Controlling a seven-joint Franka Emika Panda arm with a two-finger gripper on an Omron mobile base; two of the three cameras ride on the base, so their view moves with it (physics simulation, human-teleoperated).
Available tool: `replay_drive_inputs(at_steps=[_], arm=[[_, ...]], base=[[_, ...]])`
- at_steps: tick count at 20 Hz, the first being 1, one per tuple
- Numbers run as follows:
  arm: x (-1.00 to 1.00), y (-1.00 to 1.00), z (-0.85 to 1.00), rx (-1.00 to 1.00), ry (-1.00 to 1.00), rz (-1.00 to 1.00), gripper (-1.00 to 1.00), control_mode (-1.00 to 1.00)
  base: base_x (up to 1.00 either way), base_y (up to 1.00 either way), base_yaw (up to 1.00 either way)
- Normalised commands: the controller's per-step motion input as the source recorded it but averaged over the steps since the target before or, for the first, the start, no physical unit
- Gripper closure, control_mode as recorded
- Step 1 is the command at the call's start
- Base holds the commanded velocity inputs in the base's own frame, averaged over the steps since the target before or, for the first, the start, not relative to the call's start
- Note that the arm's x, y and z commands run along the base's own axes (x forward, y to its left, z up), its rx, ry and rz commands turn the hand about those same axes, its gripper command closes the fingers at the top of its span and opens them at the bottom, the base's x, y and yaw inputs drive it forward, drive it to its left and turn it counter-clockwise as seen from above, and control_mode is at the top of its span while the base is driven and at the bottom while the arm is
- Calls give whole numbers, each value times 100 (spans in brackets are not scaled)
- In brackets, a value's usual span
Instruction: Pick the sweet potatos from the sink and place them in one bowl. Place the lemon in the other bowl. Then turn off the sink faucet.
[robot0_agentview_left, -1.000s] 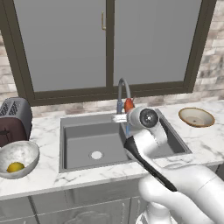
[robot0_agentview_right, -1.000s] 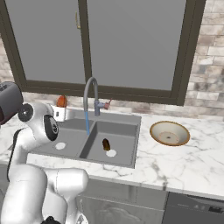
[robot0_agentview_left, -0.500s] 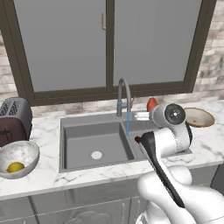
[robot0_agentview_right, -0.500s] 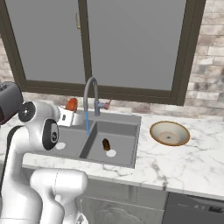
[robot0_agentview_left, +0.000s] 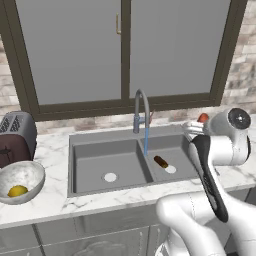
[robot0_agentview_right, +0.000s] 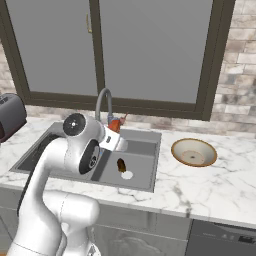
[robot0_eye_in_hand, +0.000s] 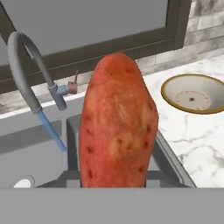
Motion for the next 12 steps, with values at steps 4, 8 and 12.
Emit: replay_drive_inputs(at_steps=[4,8,12], arm=[[8,-84,-2,13,13,-2,100,-100],[26,-75,-5,13,12,0,100,-100],[31,-74,-23,9,9,0,100,-100]], base=[[0,0,0],[0,0,0],[0,0,0]])
